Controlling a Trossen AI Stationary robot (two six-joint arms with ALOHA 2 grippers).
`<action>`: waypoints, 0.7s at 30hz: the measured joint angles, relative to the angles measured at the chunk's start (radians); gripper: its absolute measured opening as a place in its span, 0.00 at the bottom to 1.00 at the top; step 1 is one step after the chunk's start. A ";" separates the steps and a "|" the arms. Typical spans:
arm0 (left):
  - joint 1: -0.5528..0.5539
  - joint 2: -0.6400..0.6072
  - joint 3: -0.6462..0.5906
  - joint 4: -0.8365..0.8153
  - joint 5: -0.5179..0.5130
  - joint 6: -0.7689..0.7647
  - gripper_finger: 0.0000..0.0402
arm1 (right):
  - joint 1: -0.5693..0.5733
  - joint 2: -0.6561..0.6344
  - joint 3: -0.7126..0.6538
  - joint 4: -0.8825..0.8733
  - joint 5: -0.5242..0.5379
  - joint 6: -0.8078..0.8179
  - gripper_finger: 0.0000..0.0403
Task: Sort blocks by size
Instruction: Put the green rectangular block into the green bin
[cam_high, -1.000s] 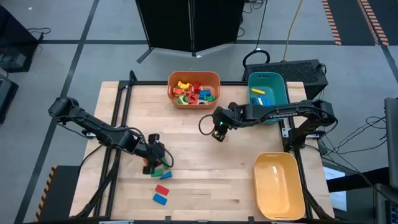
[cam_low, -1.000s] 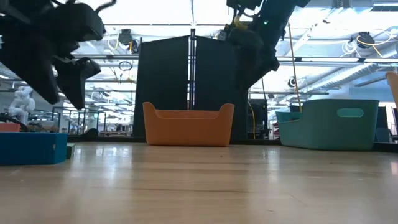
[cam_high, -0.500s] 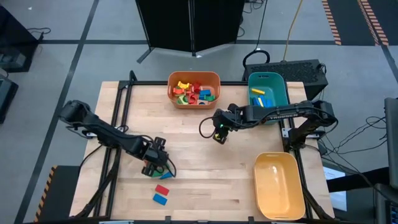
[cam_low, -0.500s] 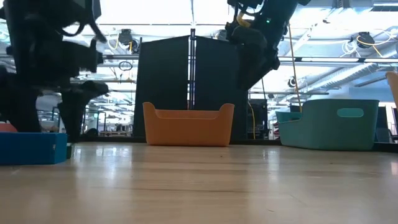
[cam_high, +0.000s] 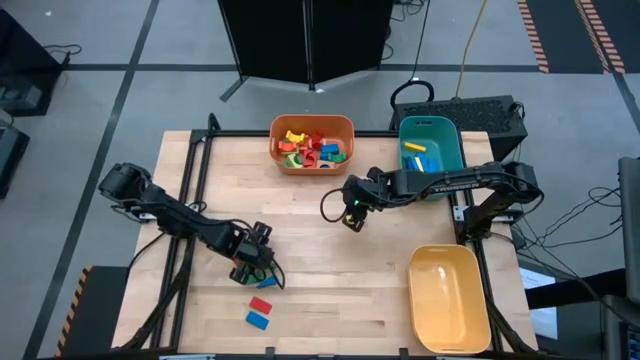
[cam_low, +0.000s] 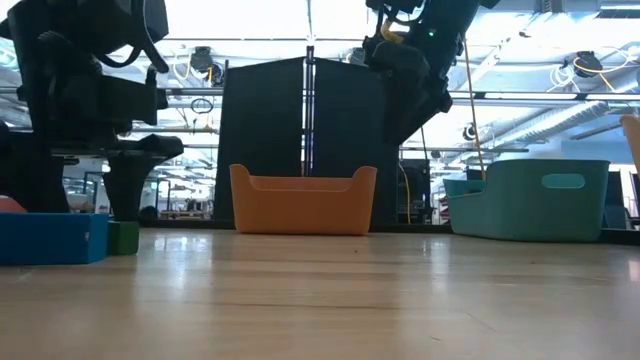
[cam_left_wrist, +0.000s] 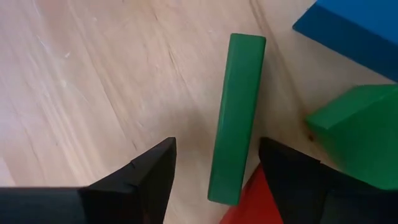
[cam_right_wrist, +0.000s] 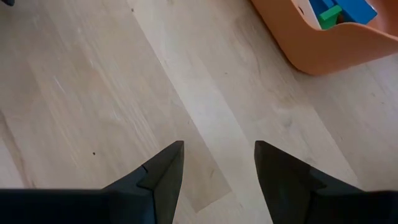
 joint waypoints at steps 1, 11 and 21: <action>0.000 0.000 0.000 0.001 0.000 -0.018 0.57 | 0.000 0.000 0.000 0.002 0.000 0.000 0.45; 0.034 0.004 -0.003 0.049 0.008 -0.188 0.33 | 0.044 0.000 -0.057 0.041 -0.001 -0.014 0.45; 0.121 0.006 -0.005 0.259 -0.069 -0.186 0.15 | 0.073 0.000 -0.145 0.058 0.007 -0.054 0.45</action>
